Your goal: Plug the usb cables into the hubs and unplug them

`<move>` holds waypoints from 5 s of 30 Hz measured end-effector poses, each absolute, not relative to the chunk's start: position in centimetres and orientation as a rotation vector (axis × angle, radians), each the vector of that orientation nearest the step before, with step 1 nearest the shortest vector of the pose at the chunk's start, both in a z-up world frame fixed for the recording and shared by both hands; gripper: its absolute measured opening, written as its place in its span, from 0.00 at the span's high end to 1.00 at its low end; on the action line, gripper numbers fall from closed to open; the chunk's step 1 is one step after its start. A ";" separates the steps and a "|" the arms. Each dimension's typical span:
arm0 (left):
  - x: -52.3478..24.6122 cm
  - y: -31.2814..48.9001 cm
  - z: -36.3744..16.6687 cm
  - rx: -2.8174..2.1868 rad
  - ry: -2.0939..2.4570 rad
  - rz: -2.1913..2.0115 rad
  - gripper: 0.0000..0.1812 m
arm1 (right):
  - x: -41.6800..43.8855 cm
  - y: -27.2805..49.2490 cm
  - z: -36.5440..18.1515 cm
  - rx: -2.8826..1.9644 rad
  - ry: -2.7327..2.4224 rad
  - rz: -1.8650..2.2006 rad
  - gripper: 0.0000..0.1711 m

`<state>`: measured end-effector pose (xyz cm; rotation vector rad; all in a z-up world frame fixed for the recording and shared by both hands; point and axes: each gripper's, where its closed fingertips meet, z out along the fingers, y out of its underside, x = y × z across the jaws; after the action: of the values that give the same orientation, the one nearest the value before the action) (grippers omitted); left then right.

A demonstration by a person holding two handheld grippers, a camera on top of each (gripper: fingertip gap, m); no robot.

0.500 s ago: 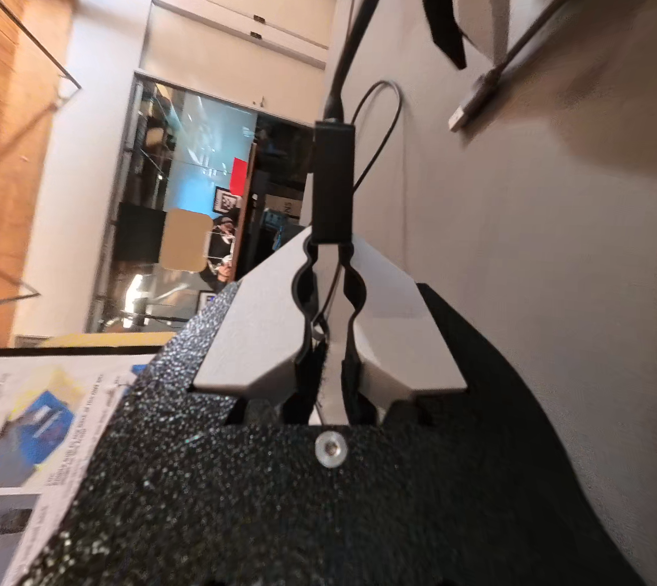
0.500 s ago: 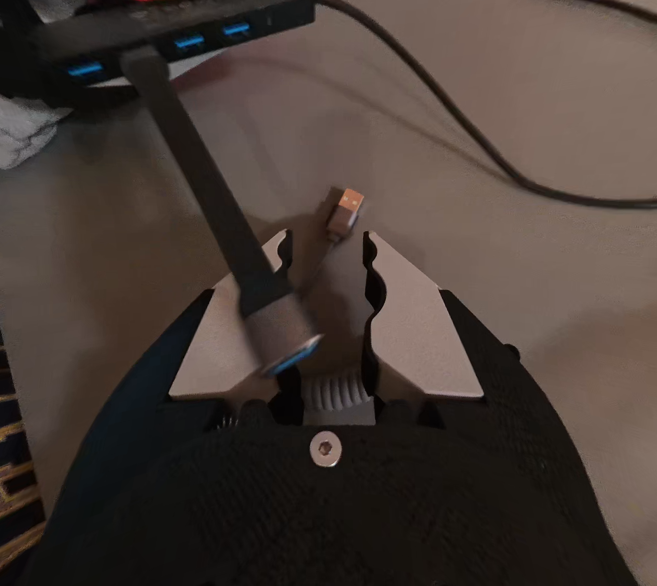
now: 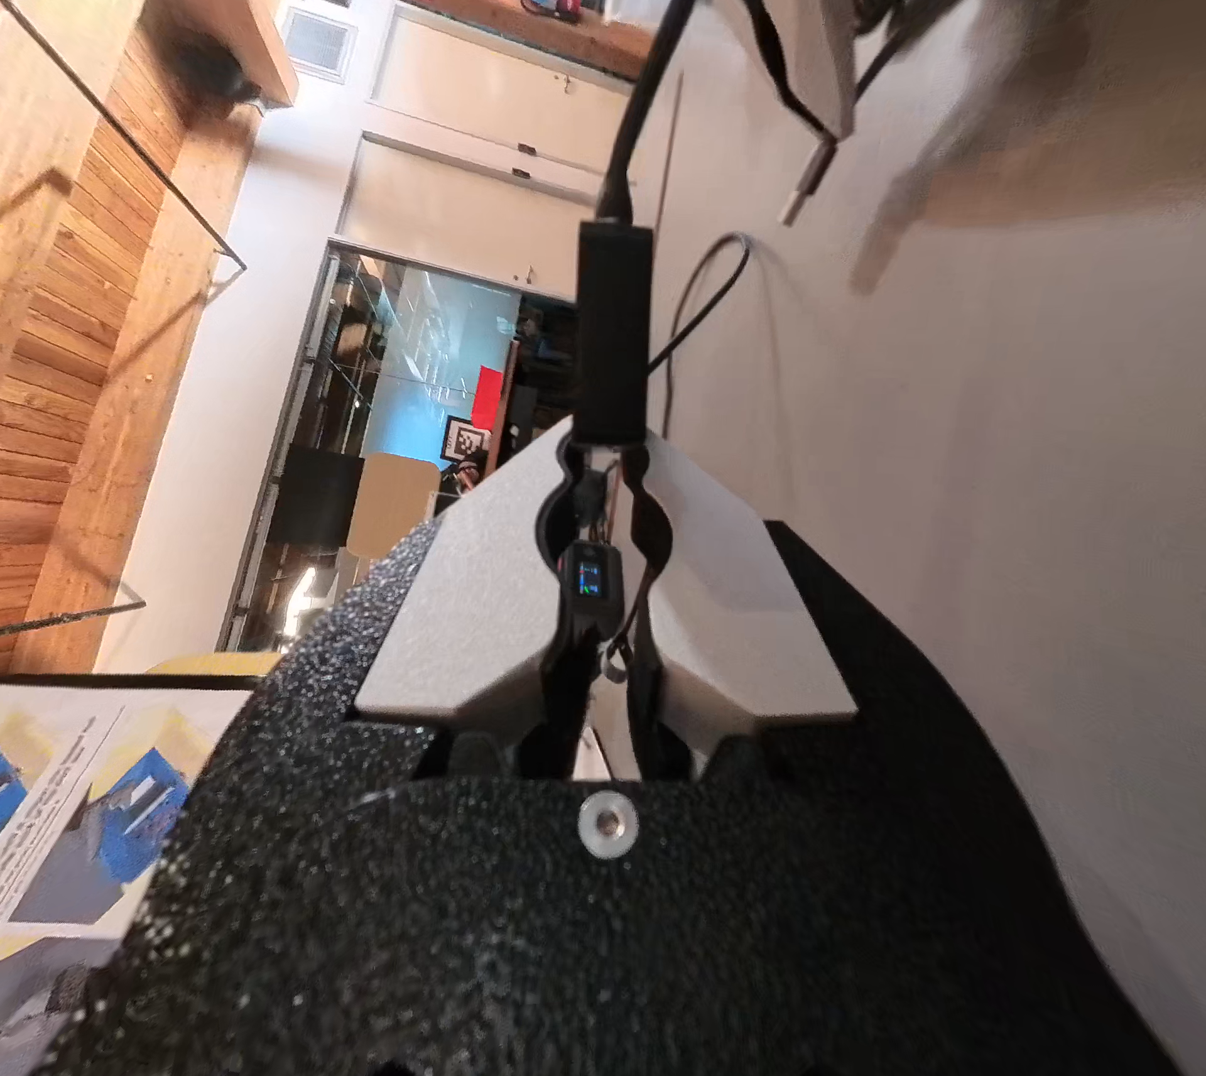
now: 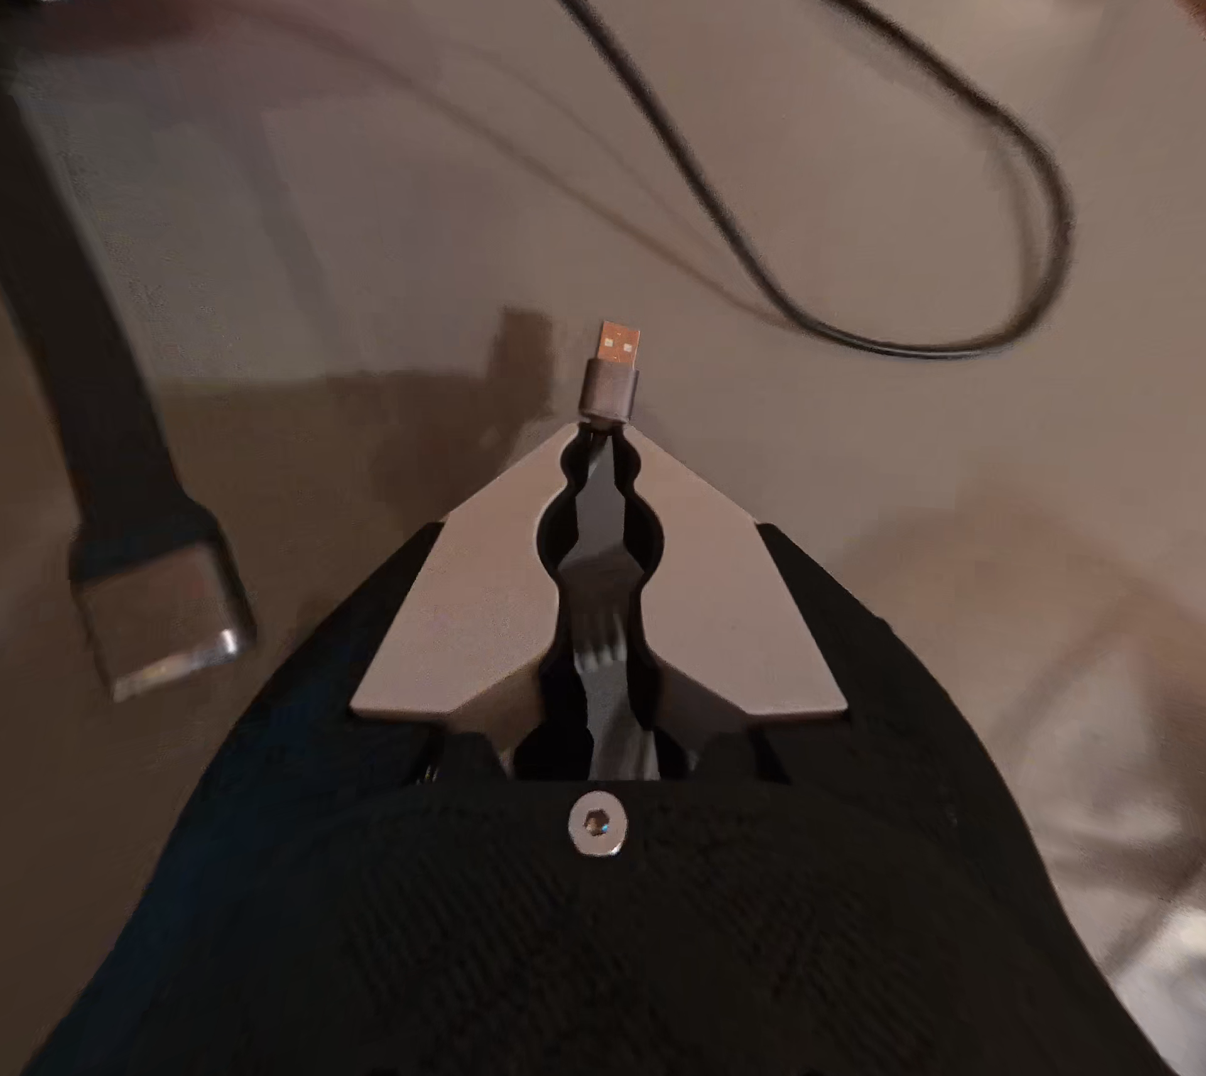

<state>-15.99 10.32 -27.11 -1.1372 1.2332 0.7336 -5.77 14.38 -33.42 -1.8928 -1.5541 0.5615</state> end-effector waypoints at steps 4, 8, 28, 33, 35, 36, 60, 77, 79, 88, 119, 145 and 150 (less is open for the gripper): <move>-15.7 9.6 -25.6 -1.108 1.179 0.665 0.95 | -4.2 16.1 -30.5 -1.784 -1.515 0.604 0.97; -14.3 9.0 -26.0 -1.085 1.202 0.583 0.95 | -5.4 12.4 -27.4 -1.607 -1.673 0.828 0.98; -12.2 7.8 -31.3 -1.147 1.496 0.555 0.95 | -7.2 6.9 -31.4 -1.864 -2.126 0.688 0.98; -12.2 7.6 -31.4 -1.146 1.530 0.576 0.95 | -7.1 6.7 -32.2 -1.889 -2.118 0.742 0.98; -12.2 7.4 -31.5 -1.152 1.540 0.572 0.95 | -7.1 6.7 -32.5 -1.904 -2.117 0.747 0.98; -12.1 7.4 -31.6 -1.157 1.552 0.569 0.95 | -7.0 6.7 -32.6 -1.909 -2.121 0.746 0.98; -12.3 7.2 -32.3 -1.268 1.545 0.411 0.95 | -7.0 6.4 -33.1 -1.943 -2.118 0.867 0.98; -12.3 7.1 -32.5 -1.268 1.553 0.431 0.95 | -7.9 6.5 -32.8 -1.895 -2.122 0.905 0.98; -12.3 7.1 -32.5 -1.265 1.557 0.449 0.95 | -7.9 6.6 -33.0 -1.884 -2.104 0.916 0.98; -12.2 7.2 -32.8 -1.274 1.564 0.580 0.95 | -8.0 6.7 -33.3 -1.752 -1.987 0.922 0.98; -13.5 9.1 -32.4 -1.463 1.375 0.465 0.95 | -13.5 3.6 -29.5 -0.788 -1.901 -0.026 0.82; -9.2 5.7 -28.5 -1.520 1.141 -0.440 0.95 | -8.6 4.4 -22.6 -1.280 -1.481 0.987 0.73; -9.2 5.6 -29.1 -1.465 1.278 -0.111 0.96 | -8.4 3.7 -24.8 -1.205 -1.795 0.377 0.77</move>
<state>-9.19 5.64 -29.07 -1.4646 1.2785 -0.1113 -8.38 3.67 -24.78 -1.2054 -1.7953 0.3770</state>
